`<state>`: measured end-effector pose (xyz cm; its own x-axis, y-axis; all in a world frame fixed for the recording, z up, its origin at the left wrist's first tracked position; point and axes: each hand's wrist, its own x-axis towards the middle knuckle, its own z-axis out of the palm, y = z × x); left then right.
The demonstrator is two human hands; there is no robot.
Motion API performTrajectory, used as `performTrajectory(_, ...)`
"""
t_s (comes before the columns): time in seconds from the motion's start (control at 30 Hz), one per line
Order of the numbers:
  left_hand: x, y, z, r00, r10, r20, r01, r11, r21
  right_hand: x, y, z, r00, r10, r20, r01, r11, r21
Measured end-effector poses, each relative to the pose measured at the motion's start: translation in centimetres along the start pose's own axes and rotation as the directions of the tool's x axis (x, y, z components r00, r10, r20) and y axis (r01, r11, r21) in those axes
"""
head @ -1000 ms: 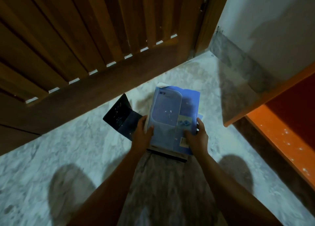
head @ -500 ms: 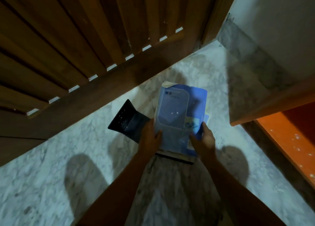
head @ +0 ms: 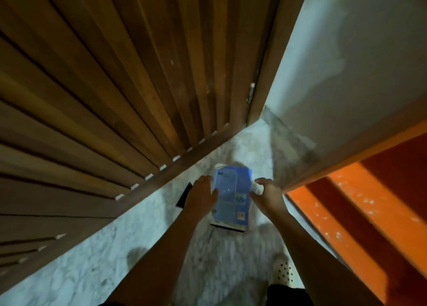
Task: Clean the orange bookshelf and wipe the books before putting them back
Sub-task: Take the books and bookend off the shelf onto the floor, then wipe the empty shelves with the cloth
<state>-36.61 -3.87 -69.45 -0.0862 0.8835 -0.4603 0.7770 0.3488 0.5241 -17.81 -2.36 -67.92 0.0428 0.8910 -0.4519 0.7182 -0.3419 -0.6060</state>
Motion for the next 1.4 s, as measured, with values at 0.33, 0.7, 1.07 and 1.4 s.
performTrajectory(0.33, -9.7, 16.6, -19.1, 0.979, 0.141, -0.145, -0.147, 0.989, -0.032, -9.2, -15.4, -20.0, 0.979, -0.202, 0.020, 0.203, 0.973, -0.114)
performTrajectory(0.7, -15.2, 30.2, -27.3, 0.879, 0.453, -0.151, -0.442, 0.891, 0.105, -18.4, -20.5, -34.6, 0.918, -0.215, -0.332, 0.176, 0.974, -0.144)
performTrajectory(1.07, -25.4, 38.8, -22.4, 0.551, 0.818, 0.166, -0.835, 0.544, 0.087, -37.7, -14.2, -37.7, 0.751, 0.103, -0.652, -0.155, 0.988, -0.023)
performTrajectory(1.4, -38.7, 46.2, -13.3, 0.190, 0.912, 0.364, -0.979, 0.202, 0.005, -54.6, -5.4, -39.3, 0.420, 0.359, -0.833, -0.361, 0.909, 0.209)
